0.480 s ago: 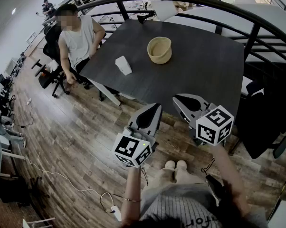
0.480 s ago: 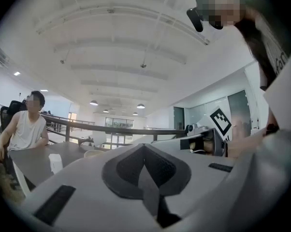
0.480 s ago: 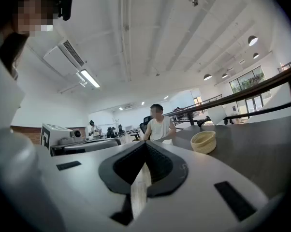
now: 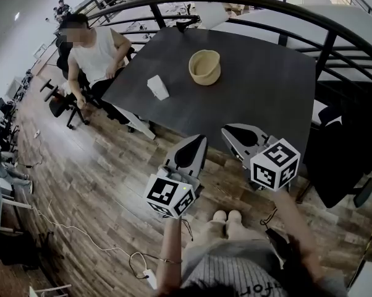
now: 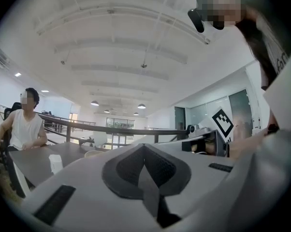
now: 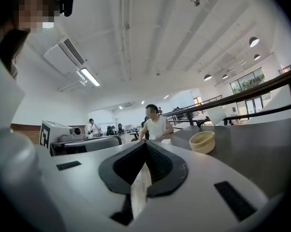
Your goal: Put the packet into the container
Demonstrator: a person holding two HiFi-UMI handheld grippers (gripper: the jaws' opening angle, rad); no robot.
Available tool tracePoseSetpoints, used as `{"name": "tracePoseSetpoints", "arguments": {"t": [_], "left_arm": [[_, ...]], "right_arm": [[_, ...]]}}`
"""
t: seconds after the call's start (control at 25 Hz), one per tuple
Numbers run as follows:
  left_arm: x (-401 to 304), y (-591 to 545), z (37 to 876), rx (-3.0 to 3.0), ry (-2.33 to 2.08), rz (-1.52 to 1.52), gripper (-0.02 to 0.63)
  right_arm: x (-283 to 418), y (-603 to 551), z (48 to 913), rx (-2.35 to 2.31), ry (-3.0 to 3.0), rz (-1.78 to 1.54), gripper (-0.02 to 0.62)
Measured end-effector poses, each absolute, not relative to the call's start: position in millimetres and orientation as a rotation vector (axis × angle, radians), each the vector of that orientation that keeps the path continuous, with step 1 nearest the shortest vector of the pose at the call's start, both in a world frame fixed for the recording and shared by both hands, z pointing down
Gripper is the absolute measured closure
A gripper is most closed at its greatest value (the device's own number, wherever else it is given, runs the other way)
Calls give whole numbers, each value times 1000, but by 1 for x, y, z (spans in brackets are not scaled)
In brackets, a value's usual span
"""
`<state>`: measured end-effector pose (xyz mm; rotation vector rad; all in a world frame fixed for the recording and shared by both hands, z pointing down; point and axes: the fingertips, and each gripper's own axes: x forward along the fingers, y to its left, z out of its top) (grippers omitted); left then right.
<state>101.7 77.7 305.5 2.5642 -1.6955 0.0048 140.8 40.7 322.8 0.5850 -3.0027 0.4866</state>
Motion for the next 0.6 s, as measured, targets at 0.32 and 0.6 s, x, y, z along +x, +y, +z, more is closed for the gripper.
{"name": "tracePoseSetpoints", "arguments": {"t": [0.32, 0.6], "left_arm": [[99, 78, 309, 2544, -1718, 8, 598], [95, 75, 305, 2525, -1763, 25, 598]], "right_arm": [[139, 39, 326, 562, -3004, 499, 584], [139, 37, 323, 583, -3011, 442, 584]]}}
